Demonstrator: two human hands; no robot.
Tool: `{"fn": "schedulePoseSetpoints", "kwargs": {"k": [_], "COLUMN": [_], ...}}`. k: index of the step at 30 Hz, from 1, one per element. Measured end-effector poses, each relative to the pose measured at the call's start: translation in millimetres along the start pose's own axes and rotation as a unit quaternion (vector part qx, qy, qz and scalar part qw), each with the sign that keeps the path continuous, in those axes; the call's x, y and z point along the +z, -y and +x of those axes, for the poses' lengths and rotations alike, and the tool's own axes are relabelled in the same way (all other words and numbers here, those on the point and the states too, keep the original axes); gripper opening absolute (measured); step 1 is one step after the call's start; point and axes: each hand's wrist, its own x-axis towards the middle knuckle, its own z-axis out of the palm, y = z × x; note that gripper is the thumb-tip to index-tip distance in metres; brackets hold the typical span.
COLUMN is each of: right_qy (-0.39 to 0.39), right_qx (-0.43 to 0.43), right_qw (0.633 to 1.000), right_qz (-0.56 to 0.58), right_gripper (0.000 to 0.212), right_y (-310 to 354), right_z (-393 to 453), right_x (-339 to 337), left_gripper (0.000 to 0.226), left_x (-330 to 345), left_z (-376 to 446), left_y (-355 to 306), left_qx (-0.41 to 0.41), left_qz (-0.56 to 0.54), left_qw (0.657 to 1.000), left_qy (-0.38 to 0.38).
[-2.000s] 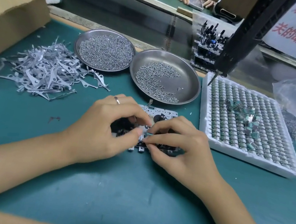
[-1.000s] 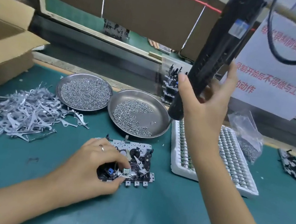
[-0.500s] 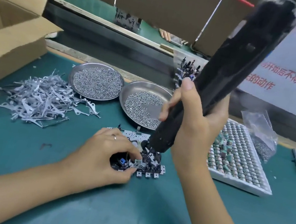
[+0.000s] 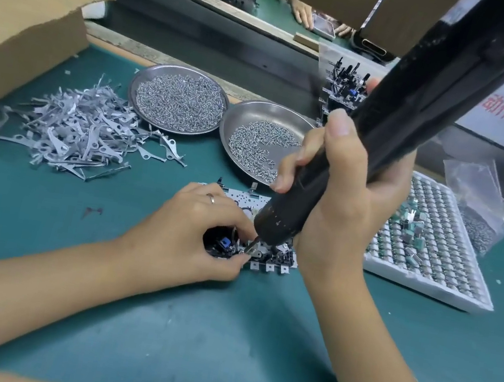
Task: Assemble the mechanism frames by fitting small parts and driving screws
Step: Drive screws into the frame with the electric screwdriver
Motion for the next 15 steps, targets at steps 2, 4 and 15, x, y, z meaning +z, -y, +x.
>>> {"fn": "schedulePoseSetpoints", "kwargs": {"k": [2,4,15], "right_qy": [-0.001,-0.003,0.004], "right_qx": [-0.002,-0.003,-0.011], "right_qw": [1.000,1.000,1.000], "right_qz": [0.000,0.001,-0.010], "right_gripper": [0.022,0.023,0.023], "right_y": [-0.2,-0.1,-1.8], "right_z": [-0.3,-0.4,-1.2], "right_x": [0.8,1.2,1.4], "left_gripper": [0.014,0.014,0.014], "left_x": [0.3,0.9,1.3], "left_z": [0.0,-0.2,0.1], "left_y": [0.6,1.1,1.6], "left_qx": [0.001,-0.001,0.000], "left_qz": [-0.001,-0.002,-0.007], "left_qw": [1.000,1.000,1.000], "left_qy": [-0.001,-0.002,-0.003]}}
